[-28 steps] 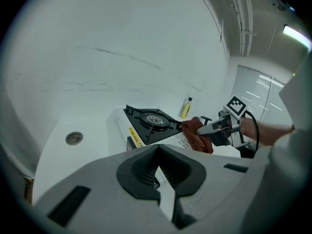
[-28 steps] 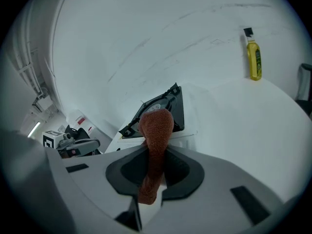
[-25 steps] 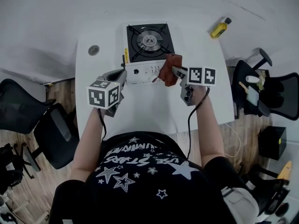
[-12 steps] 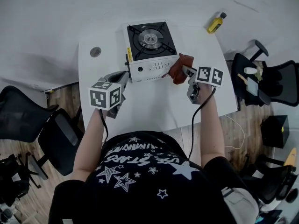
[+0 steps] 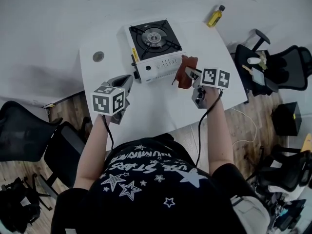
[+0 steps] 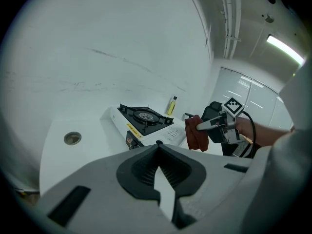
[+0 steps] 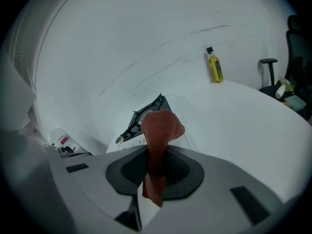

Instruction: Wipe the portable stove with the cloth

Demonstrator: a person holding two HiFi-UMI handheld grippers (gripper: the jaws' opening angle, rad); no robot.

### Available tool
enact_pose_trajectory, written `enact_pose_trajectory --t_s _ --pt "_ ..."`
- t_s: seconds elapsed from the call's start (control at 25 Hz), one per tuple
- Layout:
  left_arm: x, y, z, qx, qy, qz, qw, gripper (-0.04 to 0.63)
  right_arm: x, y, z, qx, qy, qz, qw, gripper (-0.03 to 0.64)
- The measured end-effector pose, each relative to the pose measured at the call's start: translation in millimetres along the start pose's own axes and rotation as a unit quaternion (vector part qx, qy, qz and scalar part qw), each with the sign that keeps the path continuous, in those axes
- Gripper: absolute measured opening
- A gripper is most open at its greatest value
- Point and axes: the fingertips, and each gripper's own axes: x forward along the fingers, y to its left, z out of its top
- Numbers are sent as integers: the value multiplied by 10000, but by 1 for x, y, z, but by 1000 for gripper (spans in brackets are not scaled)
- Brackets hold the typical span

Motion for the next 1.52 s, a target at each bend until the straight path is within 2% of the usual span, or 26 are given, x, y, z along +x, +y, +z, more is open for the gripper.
enact_pose_trajectory --t_s 0.64,0.92,1.32,1.52 --pt "-69 8 -35 347 209 -537 9977 6 -20 105 -75 -108 -320 94 9994 63" --pt "-109 11 -52 518 204 -762 9955 6 -29 140 -116 2 -442 -17 9990 63" --pt "-167 8 -95 515 247 -1121 9921 6 -53 188 -192 115 -436 -366 9983 63" --pt "-174 7 -98 450 274 -1212 9912 6 -55 197 -208 216 -326 -405 9984 63"
